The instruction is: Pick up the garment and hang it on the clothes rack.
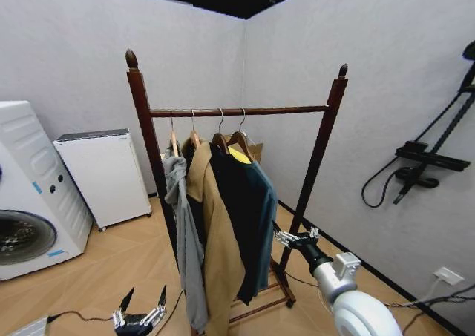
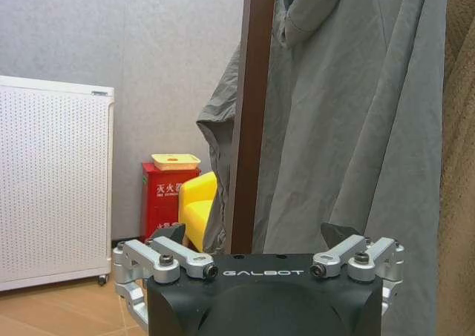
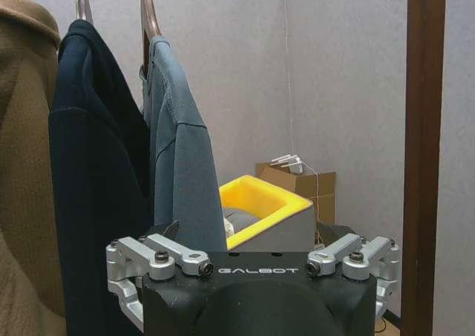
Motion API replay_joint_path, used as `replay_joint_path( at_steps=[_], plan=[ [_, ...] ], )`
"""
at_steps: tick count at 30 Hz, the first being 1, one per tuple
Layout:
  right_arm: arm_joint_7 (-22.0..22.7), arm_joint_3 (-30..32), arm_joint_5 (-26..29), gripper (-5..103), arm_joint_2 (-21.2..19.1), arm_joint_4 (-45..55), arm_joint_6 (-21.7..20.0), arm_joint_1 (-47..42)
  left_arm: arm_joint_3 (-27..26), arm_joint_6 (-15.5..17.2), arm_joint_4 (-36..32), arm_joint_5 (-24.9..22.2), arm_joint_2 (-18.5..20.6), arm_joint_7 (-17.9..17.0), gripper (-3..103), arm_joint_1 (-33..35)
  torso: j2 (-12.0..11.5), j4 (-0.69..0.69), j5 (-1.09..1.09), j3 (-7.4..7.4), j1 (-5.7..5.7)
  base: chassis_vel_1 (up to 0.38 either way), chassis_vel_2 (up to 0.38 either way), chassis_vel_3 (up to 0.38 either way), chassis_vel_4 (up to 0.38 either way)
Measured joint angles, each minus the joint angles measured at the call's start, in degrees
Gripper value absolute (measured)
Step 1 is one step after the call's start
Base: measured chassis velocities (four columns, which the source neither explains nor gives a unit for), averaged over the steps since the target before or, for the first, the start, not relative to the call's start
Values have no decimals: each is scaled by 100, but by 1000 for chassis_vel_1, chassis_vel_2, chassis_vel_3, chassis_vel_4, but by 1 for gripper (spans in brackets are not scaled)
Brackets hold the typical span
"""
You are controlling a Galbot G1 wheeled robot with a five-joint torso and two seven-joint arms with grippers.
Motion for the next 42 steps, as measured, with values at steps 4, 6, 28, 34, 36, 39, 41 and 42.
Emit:
replay_joint_path(
  at_steps=[4, 6, 28, 34, 36, 39, 41, 42],
  plan=[
    [56, -58, -92, 100, 99, 34, 19, -44, 0, 0, 0, 0, 0, 0, 100, 0, 0, 0, 1, 0, 1, 29, -34, -23, 22],
    [66, -74, -119, 100, 130, 41, 38, -57, 0, 0, 0, 0, 0, 0, 100, 0, 0, -1, 1, 0, 1, 72, -83, -73, 61],
    [67, 152, -294, 100, 284, 240, 286, -366, 0, 0, 0, 0, 0, 0, 100, 0, 0, -1, 2, 0, 0, 25, -99, -94, 15],
    [48, 252, -279, 100, 246, 253, 356, -425, 0, 0, 0, 0, 0, 0, 100, 0, 1, -1, 2, -1, -1, -47, -151, -168, -63],
    [45, 262, -272, 100, 232, 253, 361, -427, -1, 0, 0, 0, 0, 0, 100, 0, 1, -1, 1, -1, -2, -59, -189, -175, -60],
    [41, 273, -260, 100, 207, 254, 365, -416, 0, 0, 0, 0, 0, 1, 100, 0, 0, -2, 4, 0, 0, -72, -207, -186, -71],
    [37, 273, -257, 100, 201, 254, 366, -410, 0, 0, 0, 0, 0, 0, 100, 0, 1, -2, 0, -1, -2, -73, -197, -151, -75],
    [33, 273, -254, 100, 198, 254, 367, -404, -1, 0, 0, 0, 0, 0, 100, 0, 1, 0, -2, -1, -2, -52, -169, -135, -61]
  ],
)
